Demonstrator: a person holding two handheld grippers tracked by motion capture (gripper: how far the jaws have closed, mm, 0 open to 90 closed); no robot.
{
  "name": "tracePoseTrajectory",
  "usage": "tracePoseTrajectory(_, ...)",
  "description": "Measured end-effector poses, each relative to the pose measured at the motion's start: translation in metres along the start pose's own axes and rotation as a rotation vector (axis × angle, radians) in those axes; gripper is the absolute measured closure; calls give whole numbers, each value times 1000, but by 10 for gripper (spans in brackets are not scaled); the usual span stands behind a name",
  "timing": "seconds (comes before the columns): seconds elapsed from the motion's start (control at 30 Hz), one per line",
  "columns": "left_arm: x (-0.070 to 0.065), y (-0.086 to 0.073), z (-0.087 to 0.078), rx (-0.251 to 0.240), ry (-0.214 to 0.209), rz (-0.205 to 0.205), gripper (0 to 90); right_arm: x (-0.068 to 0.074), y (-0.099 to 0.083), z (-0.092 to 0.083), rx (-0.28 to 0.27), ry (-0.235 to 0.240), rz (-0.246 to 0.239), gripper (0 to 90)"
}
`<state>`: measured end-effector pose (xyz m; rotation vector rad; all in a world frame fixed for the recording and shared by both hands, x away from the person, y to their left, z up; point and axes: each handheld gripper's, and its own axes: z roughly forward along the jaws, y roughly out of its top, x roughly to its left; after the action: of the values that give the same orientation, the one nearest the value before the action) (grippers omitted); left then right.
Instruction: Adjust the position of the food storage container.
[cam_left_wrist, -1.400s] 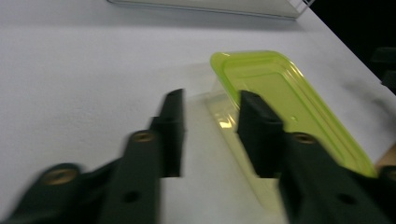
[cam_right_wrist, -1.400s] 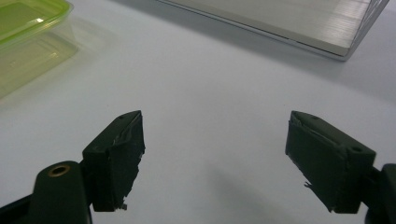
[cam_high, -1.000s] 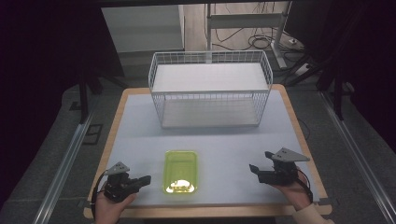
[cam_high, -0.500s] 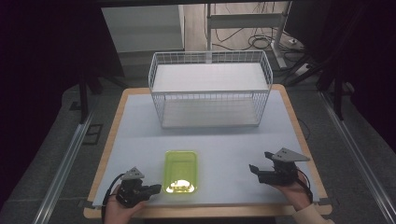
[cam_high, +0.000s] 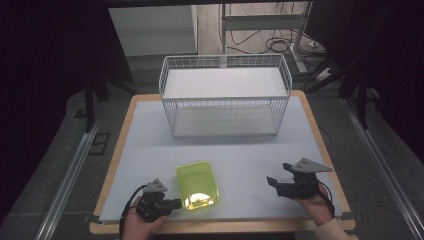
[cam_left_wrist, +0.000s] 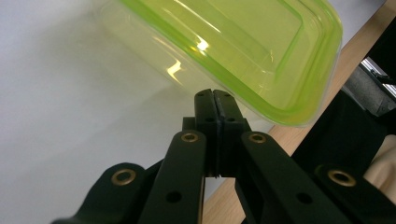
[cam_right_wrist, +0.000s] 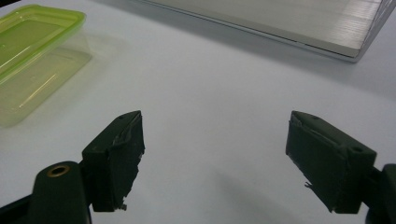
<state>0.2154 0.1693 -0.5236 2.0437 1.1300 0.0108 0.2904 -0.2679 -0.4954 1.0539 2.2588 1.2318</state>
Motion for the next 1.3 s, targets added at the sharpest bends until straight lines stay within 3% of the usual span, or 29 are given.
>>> tracePoseTrajectory(0.4,-25,15,23,2,-44,29,900,0,0,0,2,0,-2,198)
tracePoseTrajectory(0.6,-41,28,42,-28,-24,35,900,0,0,1,3,1,-4,198)
tracePoseTrajectory(1.0,-66,47,81,-6,-25,60,900,-1,-1,0,5,2,-4,198)
tracePoseTrajectory(1.3,-75,50,87,-11,-39,70,898,-1,-1,0,8,3,-9,198)
